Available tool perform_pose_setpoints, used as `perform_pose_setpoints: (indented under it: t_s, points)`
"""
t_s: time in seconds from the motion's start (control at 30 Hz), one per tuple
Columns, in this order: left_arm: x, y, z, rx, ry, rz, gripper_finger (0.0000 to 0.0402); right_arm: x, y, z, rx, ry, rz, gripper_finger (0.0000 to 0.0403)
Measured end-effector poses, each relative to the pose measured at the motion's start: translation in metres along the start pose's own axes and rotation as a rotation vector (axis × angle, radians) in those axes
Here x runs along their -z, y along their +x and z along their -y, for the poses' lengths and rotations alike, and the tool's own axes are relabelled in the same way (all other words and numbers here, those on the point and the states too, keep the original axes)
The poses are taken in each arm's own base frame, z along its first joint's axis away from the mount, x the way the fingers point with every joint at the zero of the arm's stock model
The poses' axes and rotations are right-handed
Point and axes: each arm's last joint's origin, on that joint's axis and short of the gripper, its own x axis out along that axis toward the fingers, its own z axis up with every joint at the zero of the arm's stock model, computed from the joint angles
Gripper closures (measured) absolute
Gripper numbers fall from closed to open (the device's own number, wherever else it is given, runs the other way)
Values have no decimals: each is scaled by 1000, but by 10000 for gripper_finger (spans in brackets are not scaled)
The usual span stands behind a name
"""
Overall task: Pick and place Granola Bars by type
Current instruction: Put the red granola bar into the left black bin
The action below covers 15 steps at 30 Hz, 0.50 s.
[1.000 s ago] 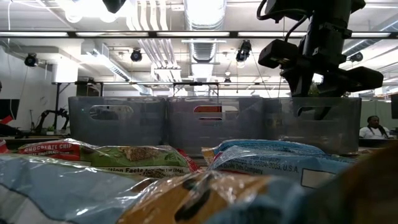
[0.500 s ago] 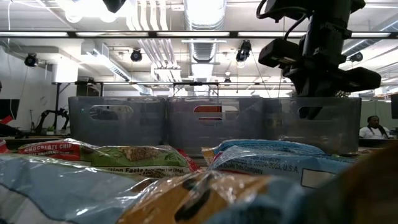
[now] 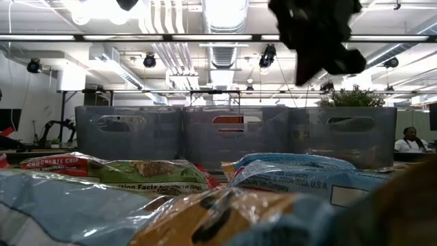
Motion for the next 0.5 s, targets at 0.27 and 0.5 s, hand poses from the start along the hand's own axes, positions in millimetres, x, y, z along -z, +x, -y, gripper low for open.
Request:
perform_pose_setpoints:
  t_s: [0.27,0.5]
  points:
    - [-15,-6,0,-4,-13,57,397,-30,-37,-26,-88,-157,161,394]
    - [-20,-8,0,-7,7,64,337,-51,-61,-36,-132,-297,244,394]
